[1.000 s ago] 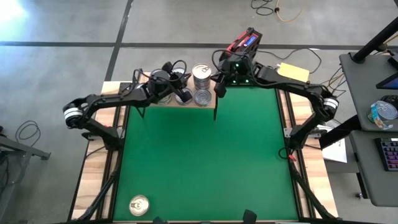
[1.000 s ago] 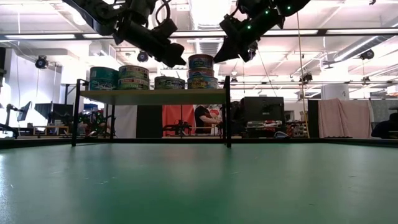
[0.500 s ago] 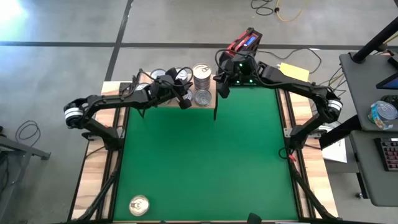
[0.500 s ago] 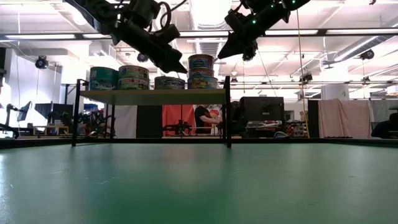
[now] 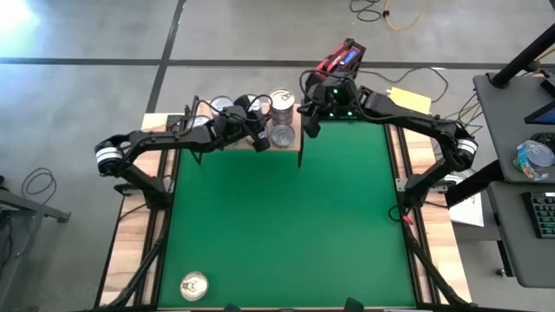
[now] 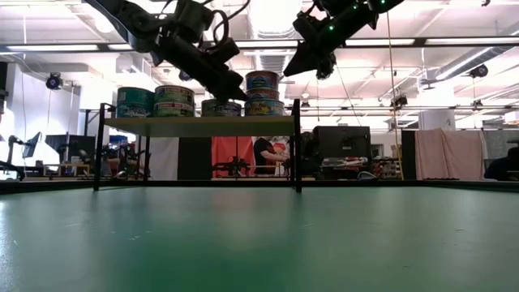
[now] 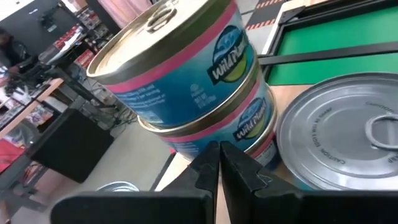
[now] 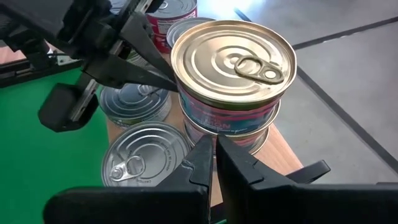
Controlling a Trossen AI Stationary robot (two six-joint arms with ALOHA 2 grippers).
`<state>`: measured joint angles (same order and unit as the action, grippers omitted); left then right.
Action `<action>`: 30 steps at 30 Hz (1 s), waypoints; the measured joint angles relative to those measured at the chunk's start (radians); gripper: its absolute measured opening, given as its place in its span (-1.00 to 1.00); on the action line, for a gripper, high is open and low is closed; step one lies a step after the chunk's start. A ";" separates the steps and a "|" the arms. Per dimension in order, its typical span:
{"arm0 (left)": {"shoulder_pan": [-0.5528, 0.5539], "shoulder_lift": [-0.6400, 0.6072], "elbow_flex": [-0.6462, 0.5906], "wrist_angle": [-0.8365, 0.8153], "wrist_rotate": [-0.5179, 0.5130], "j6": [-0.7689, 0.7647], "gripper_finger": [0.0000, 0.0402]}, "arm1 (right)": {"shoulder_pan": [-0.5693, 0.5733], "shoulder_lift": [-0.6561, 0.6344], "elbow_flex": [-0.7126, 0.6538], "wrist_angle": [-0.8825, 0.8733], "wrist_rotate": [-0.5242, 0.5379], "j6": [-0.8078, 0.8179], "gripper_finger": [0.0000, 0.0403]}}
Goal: Stack canned seafood by type on shelf
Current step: Stack the center blue tuna can on top of the blue tuna can on the shelf, then stack the blue tuna can on top of the blue tuna can on the shelf
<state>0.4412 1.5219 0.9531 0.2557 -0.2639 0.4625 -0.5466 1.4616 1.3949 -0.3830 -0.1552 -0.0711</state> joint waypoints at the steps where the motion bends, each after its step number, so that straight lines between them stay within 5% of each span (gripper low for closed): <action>1: 0.000 0.003 0.000 0.002 -0.010 0.000 -1.00 | 0.001 0.000 0.000 -0.001 0.000 0.000 -0.94; 17: 0.000 0.114 0.152 -0.149 -0.045 -0.006 -1.00 | 0.001 0.000 -0.002 -0.005 0.000 -0.005 -0.94; 30: -0.010 0.059 0.165 -0.208 -0.052 -0.012 -1.00 | 0.001 0.000 -0.008 -0.009 0.000 -0.010 -0.94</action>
<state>0.4312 1.5812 1.1183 0.0476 -0.3157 0.4504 -0.5453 1.4616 1.3865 -0.3916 -0.1551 -0.0807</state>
